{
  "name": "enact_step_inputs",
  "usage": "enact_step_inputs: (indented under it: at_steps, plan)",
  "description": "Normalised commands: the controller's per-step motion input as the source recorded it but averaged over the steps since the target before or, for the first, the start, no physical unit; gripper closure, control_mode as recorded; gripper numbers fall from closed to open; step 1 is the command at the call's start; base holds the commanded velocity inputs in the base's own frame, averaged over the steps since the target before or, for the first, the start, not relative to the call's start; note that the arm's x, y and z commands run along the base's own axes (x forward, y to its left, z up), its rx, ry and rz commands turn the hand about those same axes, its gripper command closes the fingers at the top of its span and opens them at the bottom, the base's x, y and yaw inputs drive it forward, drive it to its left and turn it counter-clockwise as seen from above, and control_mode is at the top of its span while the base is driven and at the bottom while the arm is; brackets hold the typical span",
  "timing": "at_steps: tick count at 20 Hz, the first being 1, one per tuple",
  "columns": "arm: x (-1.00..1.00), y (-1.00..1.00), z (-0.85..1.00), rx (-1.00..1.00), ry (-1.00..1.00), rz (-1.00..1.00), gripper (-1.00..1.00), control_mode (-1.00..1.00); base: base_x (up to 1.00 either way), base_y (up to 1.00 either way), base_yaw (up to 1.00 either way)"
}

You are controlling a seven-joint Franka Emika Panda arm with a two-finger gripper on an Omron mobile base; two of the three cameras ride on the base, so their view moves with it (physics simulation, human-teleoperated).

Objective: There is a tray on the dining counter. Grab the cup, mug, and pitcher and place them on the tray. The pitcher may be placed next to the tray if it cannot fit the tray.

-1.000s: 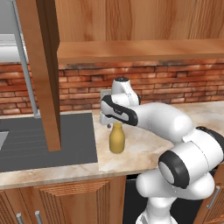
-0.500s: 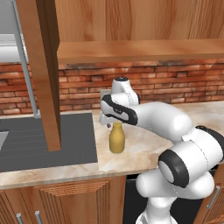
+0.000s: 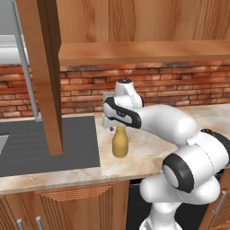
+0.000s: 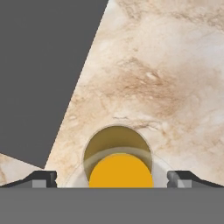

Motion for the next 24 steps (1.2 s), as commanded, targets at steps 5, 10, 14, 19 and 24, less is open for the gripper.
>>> enact_step_inputs:
  at_steps: [5, 10, 14, 19, 24]
  plan:
    - [0.00, 0.00, 0.00, 0.00, 0.00, 0.00, 1.00, -1.00, 0.00, 0.00, 0.00]
    - [0.00, 0.00, 0.00, 0.00, 0.00, 0.00, 1.00, -1.00, 0.00, 0.00, 0.00]
    - [0.00, 0.00, 0.00, 0.00, 0.00, 0.00, 1.00, -1.00, 0.00, 0.00, 0.00]
    - [0.00, 0.00, 0.00, 0.00, 0.00, 0.00, 1.00, -1.00, 0.00, 0.00, 0.00]
    - [0.00, 0.00, 0.00, 0.00, 0.00, 0.00, 1.00, -1.00, 0.00, 0.00, 0.00]
